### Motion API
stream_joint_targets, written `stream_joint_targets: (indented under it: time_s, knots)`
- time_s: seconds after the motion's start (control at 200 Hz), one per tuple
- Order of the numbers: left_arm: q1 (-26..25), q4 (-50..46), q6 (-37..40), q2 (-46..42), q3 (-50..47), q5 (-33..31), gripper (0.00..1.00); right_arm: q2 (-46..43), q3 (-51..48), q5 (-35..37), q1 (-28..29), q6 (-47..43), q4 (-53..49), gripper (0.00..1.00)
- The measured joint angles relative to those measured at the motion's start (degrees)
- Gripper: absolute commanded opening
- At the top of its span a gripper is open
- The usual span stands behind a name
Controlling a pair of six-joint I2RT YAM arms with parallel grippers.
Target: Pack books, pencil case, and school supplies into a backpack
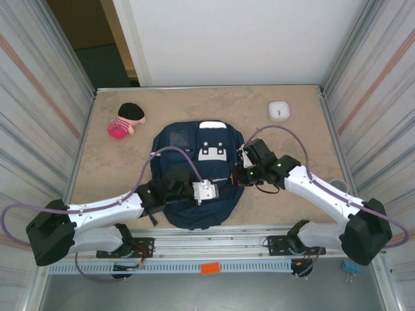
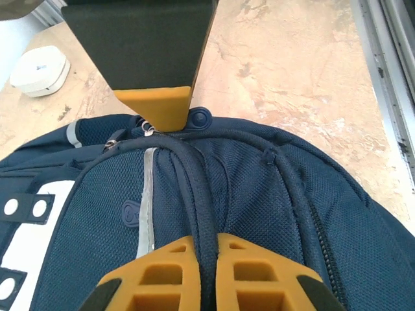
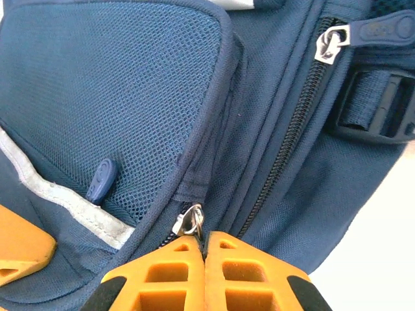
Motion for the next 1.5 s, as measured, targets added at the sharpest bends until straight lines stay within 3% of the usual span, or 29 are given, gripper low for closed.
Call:
stream_joint_targets:
  time_s: [0.15, 0.215, 0.291, 0.341, 0.491, 0.591, 0.747, 0.887, 0.967, 1.248, 1.498]
  knots:
    - [0.68, -1.11, 0.26, 0.17, -0.48, 1.6, 0.07, 3.61, 0.0, -2.03, -0.02, -1.07, 1.11, 0.0]
    - [0.76, -1.68, 0.09, 0.31, -0.5, 1.88, 0.27, 4.63, 0.0, -2.69, -0.02, -1.36, 1.4, 0.0]
    - [0.28, -1.79, -1.11, -0.33, -0.59, 4.33, 0.48, 5.07, -0.02, -0.85, -1.03, -1.88, 1.42, 0.27]
    - [-0.15, -1.79, -2.32, -1.66, -0.76, 5.86, 0.6, 5.05, 0.02, 1.2, -2.32, -1.99, 1.2, 0.37]
    - [0.61, -2.21, -11.76, -8.96, -0.83, 6.29, 0.72, 2.58, 2.38, 5.81, -3.72, -2.62, -1.46, 0.4]
    - [3.1, -5.92, -19.76, -12.76, 2.16, 2.51, 0.79, -1.6, 5.77, 5.68, -3.58, -2.62, -2.14, 0.4]
    - [11.85, -13.31, -33.33, -13.81, 9.92, -5.51, 0.8, -4.22, 10.56, 2.73, -3.34, -2.36, 1.25, 0.41]
    - [23.89, -15.98, -44.7, -13.03, 11.69, -6.1, 0.78, -0.17, 11.82, 0.83, -2.38, -2.14, 6.82, 0.42]
    - [27.63, -15.39, -49.55, -10.95, 10.01, -5.33, 0.76, 4.37, 11.37, -0.24, -1.86, -1.68, 10.36, 0.42]
    - [28.57, -10.27, -56.87, 2.12, -2.51, -7.23, 0.72, 19.3, -2.47, 0.17, 0.09, 3.74, 27.63, 0.4]
    - [27.12, 2.23, -60.54, 9.66, -4.68, -10.43, 0.7, 17.77, -8.52, 5.53, 1.81, 8.2, 38.58, 0.4]
